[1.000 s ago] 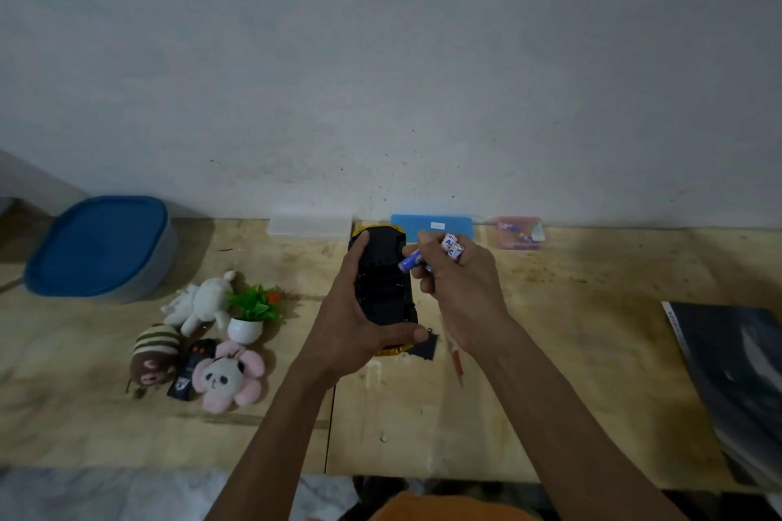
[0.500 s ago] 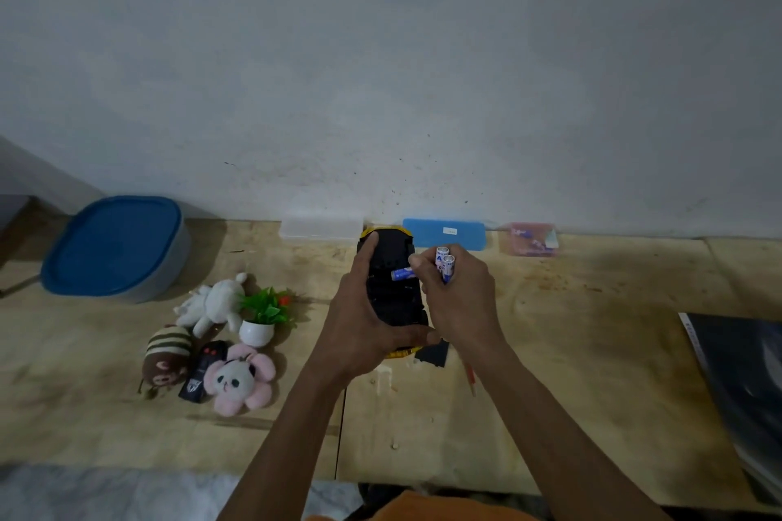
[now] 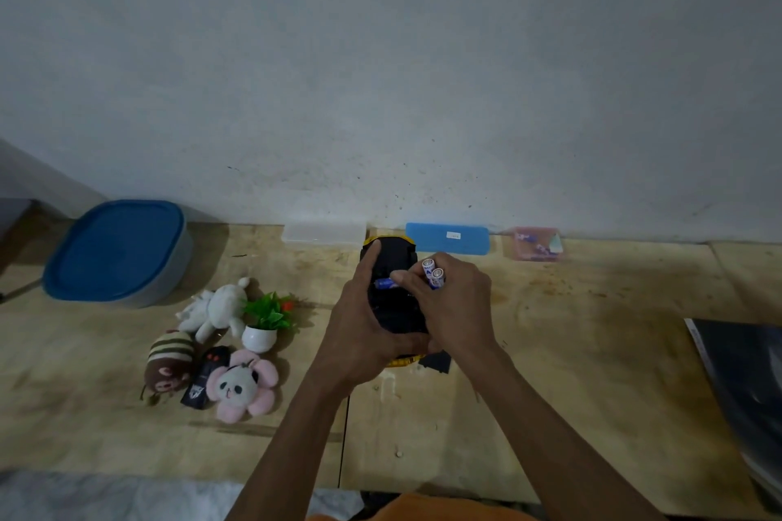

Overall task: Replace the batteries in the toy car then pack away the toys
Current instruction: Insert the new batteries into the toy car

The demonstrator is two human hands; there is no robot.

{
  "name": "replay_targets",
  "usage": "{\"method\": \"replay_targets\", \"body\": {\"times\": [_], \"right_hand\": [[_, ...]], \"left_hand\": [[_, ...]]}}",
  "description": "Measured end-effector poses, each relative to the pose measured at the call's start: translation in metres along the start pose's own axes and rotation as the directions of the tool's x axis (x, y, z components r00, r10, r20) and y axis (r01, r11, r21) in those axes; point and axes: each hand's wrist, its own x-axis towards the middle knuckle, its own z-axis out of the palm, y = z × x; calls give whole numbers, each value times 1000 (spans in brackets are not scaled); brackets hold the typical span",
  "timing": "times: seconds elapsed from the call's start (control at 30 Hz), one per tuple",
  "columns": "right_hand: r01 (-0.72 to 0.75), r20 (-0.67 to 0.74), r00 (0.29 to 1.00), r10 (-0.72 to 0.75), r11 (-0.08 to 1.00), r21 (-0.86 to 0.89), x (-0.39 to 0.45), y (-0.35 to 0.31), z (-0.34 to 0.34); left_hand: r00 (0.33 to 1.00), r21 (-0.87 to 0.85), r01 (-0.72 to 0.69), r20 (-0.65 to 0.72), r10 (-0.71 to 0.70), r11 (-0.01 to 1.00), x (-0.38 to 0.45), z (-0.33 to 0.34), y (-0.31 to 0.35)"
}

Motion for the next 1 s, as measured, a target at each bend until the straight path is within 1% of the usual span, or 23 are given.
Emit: {"method": "replay_targets", "body": {"times": [0.13,0.27,0.4,0.47,0.5,0.57,0.6,0.63,0.67,0.73,0.8,0.87,0.9,1.0], "right_hand": [[-61,16,998,61,998,34,3,0,-3],[-205,97,977,189,961,187,7,1,-4],[-218,164,969,185,951,218,11,-4,-9],[-260,221,953,207,935,243,12,-6,-13],[-307,264,936,232,904,296,12,-6,-16],[-418,365,893,263,786,455,10,-7,-26],[-448,399,880,257,728,519,10,-6,-32],[-452,412,879,240,696,559,8,-5,-38],[-435,410,886,216,691,577,7,-3,-43],[-386,388,905,175,720,576,5,-1,-49],[-371,367,913,176,732,571,3,3,-50],[-387,359,911,203,724,571,1,6,-51],[-403,356,907,224,706,582,1,7,-50],[-450,343,893,291,607,655,1,7,-50]], "left_hand": [[1000,0,17,-18,-17,1000,0,-1,-2],[1000,-2,15,-6,-15,1000,-1,-5,-2],[1000,-26,2,1,-2,1000,-1,-5,1],[1000,-25,9,-9,-10,1000,-2,-5,3],[1000,-20,17,-13,-17,1000,-2,-6,4],[999,-23,38,-31,-39,999,-2,-8,3],[998,-26,47,-38,-48,999,-2,-9,3],[998,-25,53,-40,-54,998,-3,-11,2],[998,-16,56,-42,-57,998,-4,-12,0],[998,-6,53,-43,-54,999,-5,-13,-3],[998,-5,53,-31,-53,999,-8,-12,-4],[998,3,53,-20,-53,999,-9,-10,-3],[999,5,53,-15,-53,999,-9,-9,-2],[999,-6,43,5,-43,999,-11,-6,3]]}}
